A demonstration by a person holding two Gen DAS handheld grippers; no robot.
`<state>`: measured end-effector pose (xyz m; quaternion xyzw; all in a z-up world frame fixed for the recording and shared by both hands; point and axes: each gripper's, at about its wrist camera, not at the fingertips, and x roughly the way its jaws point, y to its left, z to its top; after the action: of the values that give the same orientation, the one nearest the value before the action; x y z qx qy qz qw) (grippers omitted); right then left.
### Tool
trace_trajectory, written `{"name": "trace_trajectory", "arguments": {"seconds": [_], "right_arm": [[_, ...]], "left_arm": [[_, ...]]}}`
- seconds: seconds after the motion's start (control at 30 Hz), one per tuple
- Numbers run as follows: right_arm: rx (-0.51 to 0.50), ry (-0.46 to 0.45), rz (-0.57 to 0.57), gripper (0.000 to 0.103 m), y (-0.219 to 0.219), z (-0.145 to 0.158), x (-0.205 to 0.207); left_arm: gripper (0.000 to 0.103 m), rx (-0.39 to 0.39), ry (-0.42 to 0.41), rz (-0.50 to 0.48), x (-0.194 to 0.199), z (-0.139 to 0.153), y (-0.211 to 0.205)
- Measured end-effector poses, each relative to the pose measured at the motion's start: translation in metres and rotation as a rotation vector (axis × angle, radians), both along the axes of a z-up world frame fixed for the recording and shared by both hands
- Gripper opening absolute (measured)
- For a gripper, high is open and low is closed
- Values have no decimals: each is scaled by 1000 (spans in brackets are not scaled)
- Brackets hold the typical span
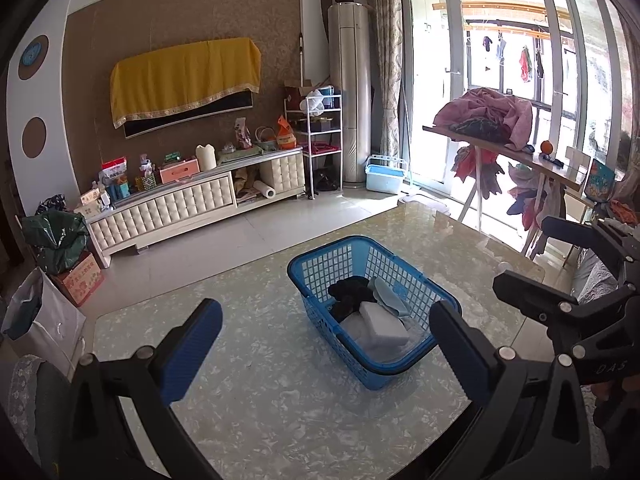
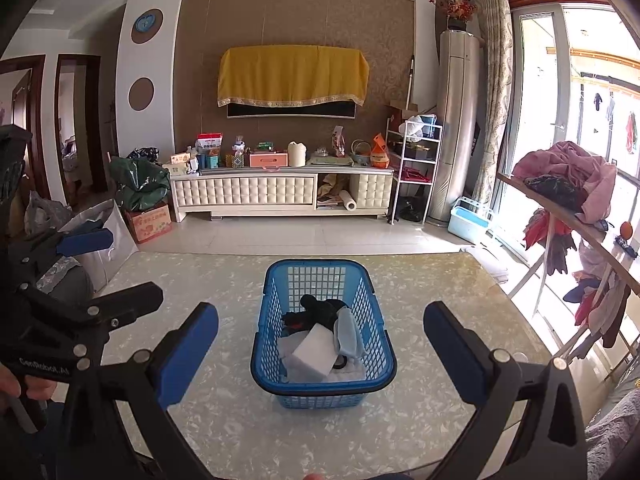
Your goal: Organize soft objects
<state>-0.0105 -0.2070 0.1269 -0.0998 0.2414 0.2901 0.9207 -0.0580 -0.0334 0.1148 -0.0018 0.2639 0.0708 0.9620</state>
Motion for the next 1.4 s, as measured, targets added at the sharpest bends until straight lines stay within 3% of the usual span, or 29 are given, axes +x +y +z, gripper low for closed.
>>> {"name": "trace_trajectory", "arguments": {"seconds": [0.73,1.4], "right_arm": [[-7,-11,8,103,4,1,-7],[-14,-6,-7,103,2,0,-7]], "left_arm": [[103,44,-13,9,-9,2,-2],[103,-23,-14,-7,-11,3,0]]}}
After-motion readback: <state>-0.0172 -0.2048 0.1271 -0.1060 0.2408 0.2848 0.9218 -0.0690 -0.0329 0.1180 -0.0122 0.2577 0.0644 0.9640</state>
